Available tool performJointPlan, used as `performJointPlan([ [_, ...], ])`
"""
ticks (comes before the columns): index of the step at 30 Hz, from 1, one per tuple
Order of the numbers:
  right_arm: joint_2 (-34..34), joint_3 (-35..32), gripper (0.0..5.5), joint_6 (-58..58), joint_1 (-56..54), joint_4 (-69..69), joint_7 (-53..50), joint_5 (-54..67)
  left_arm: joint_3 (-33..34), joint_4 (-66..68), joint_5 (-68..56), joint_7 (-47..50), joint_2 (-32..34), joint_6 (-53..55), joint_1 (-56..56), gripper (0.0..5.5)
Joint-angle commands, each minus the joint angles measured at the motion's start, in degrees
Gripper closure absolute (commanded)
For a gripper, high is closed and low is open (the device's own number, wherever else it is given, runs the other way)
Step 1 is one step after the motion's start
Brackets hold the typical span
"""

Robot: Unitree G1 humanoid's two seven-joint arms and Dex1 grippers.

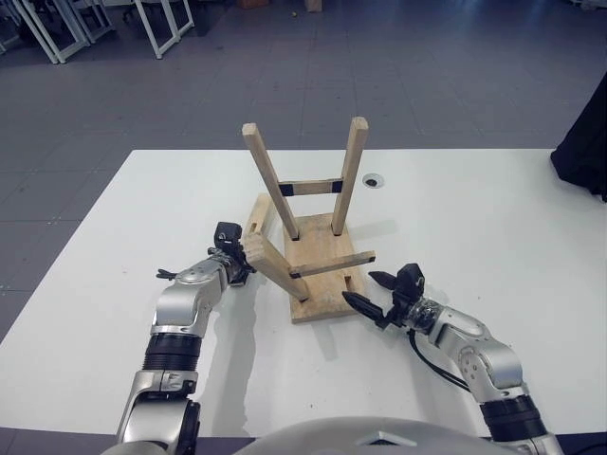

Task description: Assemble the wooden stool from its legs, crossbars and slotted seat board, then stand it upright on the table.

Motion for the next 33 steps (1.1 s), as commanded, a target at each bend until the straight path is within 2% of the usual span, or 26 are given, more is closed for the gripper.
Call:
performJointPlan([
  [1, 0.4, -0.9, 0.00, -0.7, -0.8, 0.8, -0.5, -0.3, 6.6, 3.5, -0.4, 4.7, -2.1, -2.9, 1.0, 3.44],
  [3, 0.4, -2.3, 0.00, -0.5, -1.5, 0.8, 0.4, 1.2, 17.1, 2.0, -6.0, 8.8, -5.6, -12.0, -1.7, 3.45],
  [4, 0.3, -3.6, 0.00, -0.1, -2.0, 0.5, 1.0, 2.6, 19.9, 0.5, -7.5, 8.7, -6.0, -16.1, -2.5, 3.45],
  [6, -0.3, -7.1, 0.00, 1.1, -3.4, -0.1, 2.3, 6.3, 21.9, -3.6, -11.0, 3.5, -5.9, -21.7, -2.8, 3.45],
  [9, -1.2, -12.5, 0.00, 5.4, -6.0, -0.6, 3.3, 13.5, 20.5, -12.8, -16.5, -7.8, -3.9, -25.3, -0.9, 3.45],
  [13, -0.7, -16.5, 0.00, 11.0, -11.5, -0.3, 4.5, 22.8, 15.0, -22.4, -30.9, -27.8, 1.5, -14.0, 4.9, 3.45],
  [17, 0.1, -21.4, 0.00, 15.0, -16.7, -1.2, 2.0, 31.8, 17.1, -28.9, -41.0, -35.2, 7.9, -7.5, 4.7, 3.45],
  [21, 1.3, -20.9, 0.00, 19.1, -19.0, -5.0, 1.6, 39.7, 14.2, -29.0, -42.0, -39.5, 11.4, -5.0, 2.6, 3.45],
  [25, 1.1, -21.6, 0.00, 22.6, -17.1, -11.6, 2.3, 50.3, 14.9, -38.1, -46.0, -40.9, 13.9, -4.2, 3.0, 3.45],
  [33, 0.7, -20.1, 0.00, 21.5, -13.5, -15.8, 1.6, 53.0, 17.6, -46.8, -55.4, -38.0, 18.9, -2.9, 0.3, 3.45],
])
